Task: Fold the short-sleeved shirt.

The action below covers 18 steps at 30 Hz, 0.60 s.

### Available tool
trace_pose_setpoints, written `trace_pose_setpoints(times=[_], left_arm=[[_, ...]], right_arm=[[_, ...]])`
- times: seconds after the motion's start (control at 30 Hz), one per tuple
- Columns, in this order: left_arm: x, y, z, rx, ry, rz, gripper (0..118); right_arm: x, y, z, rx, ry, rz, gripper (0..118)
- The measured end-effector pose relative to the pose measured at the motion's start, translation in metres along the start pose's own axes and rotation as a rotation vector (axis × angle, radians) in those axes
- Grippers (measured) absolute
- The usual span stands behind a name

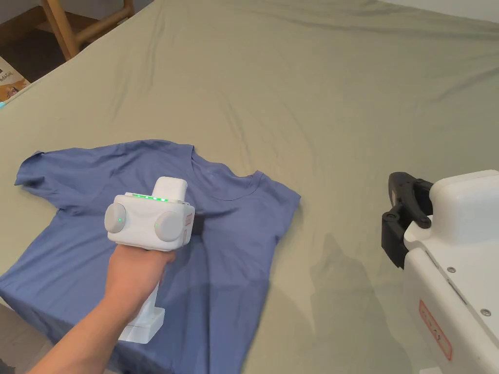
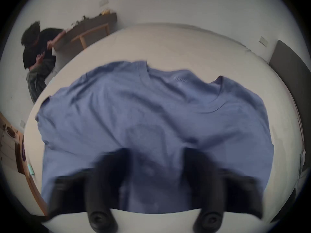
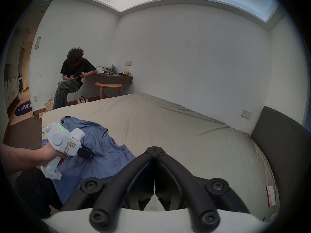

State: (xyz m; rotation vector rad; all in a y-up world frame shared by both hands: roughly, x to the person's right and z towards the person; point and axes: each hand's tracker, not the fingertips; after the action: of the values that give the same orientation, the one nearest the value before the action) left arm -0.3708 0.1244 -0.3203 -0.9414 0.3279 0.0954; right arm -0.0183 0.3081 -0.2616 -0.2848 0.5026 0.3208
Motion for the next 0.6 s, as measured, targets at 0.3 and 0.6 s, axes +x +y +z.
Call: trace_pose_setpoints(times=[0.3,0.6], left_arm=[[-0.032,-0.013,0.007,0.086,-0.134,0.211,0],[-0.054,-0.006,0.118,0.365,-0.245,0.319,0]], right_arm=[[0.003,0.005,0.018,0.002,-0.010,0.017,1],[0.017,0.025,0.050,0.067,-0.059,-0.016,1]])
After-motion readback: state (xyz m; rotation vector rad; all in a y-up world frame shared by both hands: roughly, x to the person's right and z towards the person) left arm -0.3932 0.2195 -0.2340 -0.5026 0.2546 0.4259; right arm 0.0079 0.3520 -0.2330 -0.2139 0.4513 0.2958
